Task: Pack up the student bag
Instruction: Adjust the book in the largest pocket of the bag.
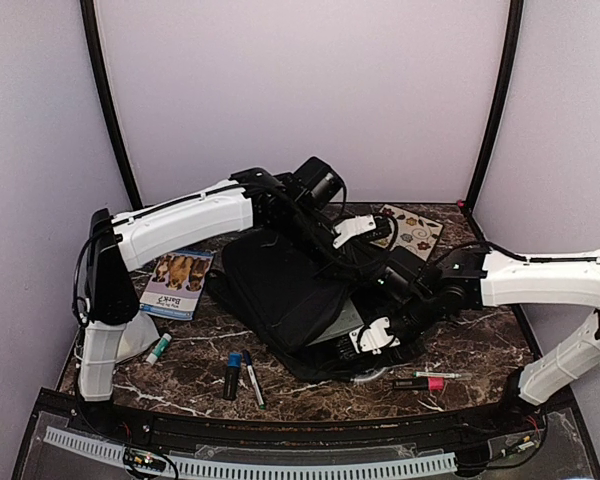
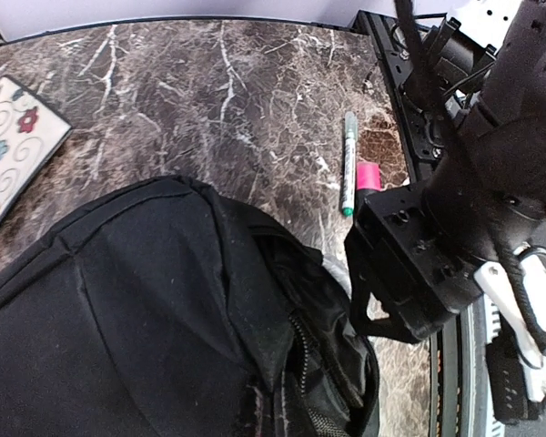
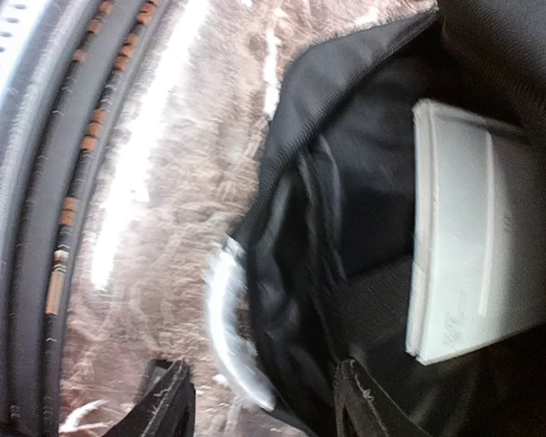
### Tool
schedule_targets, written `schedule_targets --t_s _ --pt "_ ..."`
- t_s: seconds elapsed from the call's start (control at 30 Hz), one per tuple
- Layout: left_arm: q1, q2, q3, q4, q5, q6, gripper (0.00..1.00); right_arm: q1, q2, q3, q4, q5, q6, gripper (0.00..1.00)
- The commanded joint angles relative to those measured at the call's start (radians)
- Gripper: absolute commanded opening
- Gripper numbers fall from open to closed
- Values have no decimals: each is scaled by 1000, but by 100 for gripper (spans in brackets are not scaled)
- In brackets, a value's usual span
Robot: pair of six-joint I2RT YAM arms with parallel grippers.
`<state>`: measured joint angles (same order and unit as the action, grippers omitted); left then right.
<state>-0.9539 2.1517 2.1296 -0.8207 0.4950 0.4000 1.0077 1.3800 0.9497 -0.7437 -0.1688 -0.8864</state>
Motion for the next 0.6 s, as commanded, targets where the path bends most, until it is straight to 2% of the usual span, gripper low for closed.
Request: schedule_targets --t_s 0.0,0.1,0.37,0.57 --pt "17 -156 -50 -20 -61 44 0 47 31 31 155 222 -14 49" --pt "17 -171 -38 -31 -70 57 0 84 71 44 261 306 -21 48" --pt "17 -198 -24 -40 -87 80 0 164 227 51 468 443 -106 55" --pt "16 -206 -28 -39 -69 78 0 166 333 2 585 573 -219 54"
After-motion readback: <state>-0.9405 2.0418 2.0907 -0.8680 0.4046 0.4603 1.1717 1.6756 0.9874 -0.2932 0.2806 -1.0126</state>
